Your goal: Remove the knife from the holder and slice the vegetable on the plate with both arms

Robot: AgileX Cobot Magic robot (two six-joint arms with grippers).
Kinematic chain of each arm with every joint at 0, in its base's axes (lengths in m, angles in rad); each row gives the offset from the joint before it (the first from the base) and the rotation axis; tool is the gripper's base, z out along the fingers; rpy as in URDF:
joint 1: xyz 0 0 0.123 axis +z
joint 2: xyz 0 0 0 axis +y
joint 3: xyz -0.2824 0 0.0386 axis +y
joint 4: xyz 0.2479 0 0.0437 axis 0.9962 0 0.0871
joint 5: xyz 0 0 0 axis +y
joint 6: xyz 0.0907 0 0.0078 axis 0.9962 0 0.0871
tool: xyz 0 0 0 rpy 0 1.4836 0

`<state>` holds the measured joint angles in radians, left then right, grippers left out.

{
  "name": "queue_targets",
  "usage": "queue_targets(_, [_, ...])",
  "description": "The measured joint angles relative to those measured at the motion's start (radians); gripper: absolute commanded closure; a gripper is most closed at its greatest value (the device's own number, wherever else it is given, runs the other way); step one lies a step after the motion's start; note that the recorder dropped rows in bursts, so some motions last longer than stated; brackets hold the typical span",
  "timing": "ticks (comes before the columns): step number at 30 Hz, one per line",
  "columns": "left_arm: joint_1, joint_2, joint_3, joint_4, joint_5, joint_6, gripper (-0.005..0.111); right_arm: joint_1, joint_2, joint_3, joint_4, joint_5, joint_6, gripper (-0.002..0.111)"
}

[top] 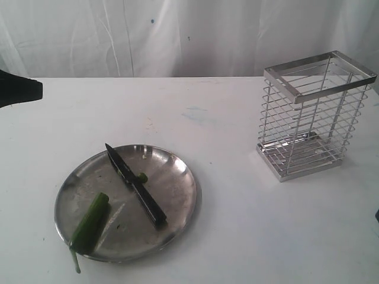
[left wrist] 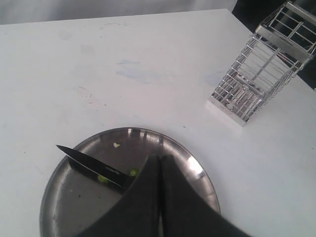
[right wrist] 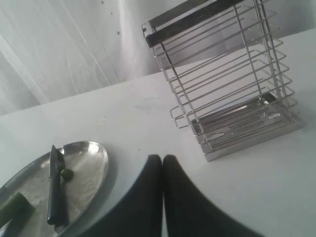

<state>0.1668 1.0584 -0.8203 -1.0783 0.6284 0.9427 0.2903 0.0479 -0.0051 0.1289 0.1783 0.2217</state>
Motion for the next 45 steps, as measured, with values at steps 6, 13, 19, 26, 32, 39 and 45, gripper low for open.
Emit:
queue_targets(6, [0.000, -0.027, 0.000, 0.014, -0.029, 0.000, 0.107, 0.000, 0.000, 0.000, 0.000, 0.000, 0.000, 0.108])
queue_targets(13, [0.004, -0.248, 0.022, 0.244, -0.165, -0.137, 0.107, 0.000, 0.000, 0.000, 0.000, 0.000, 0.000, 0.108])
queue_targets(19, [0.004, -0.646, 0.163, 0.534, -0.288, -0.459, 0.107, 0.000, 0.000, 0.000, 0.000, 0.000, 0.001, 0.108])
queue_targets(26, [-0.014, -0.876, 0.339, 0.823, -0.287, -0.820, 0.107, 0.000, 0.000, 0.000, 0.000, 0.000, 0.002, 0.108])
queue_targets(32, [-0.187, -0.986, 0.651, 1.105, -0.568, -1.161, 0.107, 0.000, 0.000, 0.000, 0.000, 0.000, 0.002, 0.108])
queue_targets(39, [-0.214, -1.047, 0.786, 1.014, -0.603, -1.033, 0.107, 0.000, 0.000, 0.000, 0.000, 0.000, 0.002, 0.108])
queue_targets(45, [-0.214, -1.053, 0.815, 0.989, -0.602, -1.006, 0.107, 0.000, 0.000, 0.000, 0.000, 0.002, 0.002, 0.108])
